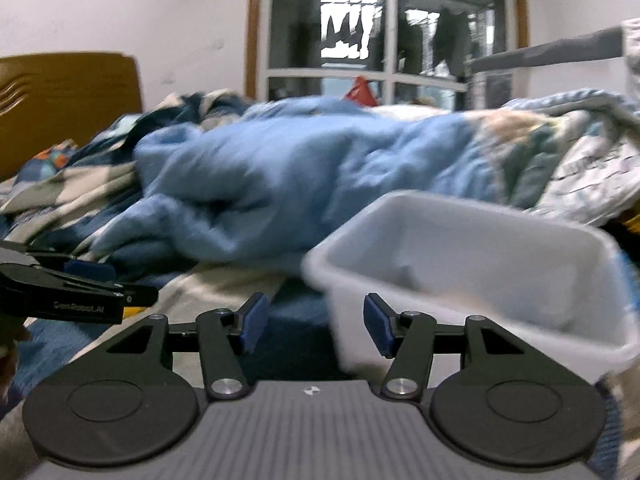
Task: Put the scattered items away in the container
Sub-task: 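Move both grippers back toward the yellow and green bricks, then grasp the yellow brick with the left gripper while the right grasps the green brick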
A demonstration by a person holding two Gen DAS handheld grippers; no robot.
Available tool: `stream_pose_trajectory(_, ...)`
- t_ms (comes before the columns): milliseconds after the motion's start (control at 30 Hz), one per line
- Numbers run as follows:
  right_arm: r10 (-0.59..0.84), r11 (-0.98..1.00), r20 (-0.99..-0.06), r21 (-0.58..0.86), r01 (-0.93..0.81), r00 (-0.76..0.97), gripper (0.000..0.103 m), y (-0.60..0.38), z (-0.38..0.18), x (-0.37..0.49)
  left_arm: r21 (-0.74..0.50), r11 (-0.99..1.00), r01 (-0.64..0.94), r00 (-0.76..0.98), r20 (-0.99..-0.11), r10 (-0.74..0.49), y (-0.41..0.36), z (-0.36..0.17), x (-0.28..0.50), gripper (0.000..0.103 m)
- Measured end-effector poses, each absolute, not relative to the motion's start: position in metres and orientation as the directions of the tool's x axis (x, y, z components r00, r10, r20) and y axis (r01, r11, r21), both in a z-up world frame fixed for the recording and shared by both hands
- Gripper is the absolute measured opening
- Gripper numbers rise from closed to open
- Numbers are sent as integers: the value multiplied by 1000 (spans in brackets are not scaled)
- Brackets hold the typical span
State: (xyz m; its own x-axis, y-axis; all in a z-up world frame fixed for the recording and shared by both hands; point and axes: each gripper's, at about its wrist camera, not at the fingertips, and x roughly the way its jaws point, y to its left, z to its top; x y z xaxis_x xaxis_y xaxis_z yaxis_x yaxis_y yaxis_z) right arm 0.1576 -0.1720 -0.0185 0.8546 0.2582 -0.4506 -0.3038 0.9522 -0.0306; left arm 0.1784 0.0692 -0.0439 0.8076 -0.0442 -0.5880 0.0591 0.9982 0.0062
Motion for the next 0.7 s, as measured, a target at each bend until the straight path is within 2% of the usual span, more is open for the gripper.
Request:
stream_pose_trajectory(233, 330, 923, -523, 3, -386, 786, 57, -140, -55, 168, -21, 999, -36, 770, -638, 14, 115, -84, 188, 68)
stream_pose_trajectory(500, 388, 891, -549, 18, -454, 740, 57, -114, -84, 206, -16, 1000, 4, 785, -620, -14, 123, -99, 232, 67)
stream_pose_trajectory(567, 394, 889, -551, 26, -457, 735, 57, -108, -90, 219, -20, 1000, 19, 766, -642, -27, 124, -105, 245, 55)
stream_pose_trajectory(600, 402, 886, -551, 33, -462, 732, 57, -105, -92, 226, -35, 999, 28, 752, -658, -44, 125, -109, 250, 45)
stream_pose_trajectory(700, 426, 874, -557, 50, -483, 713, 57, -93, -98, 243, -56, 997, 44, 745, -664, -70, 122, -112, 245, 29)
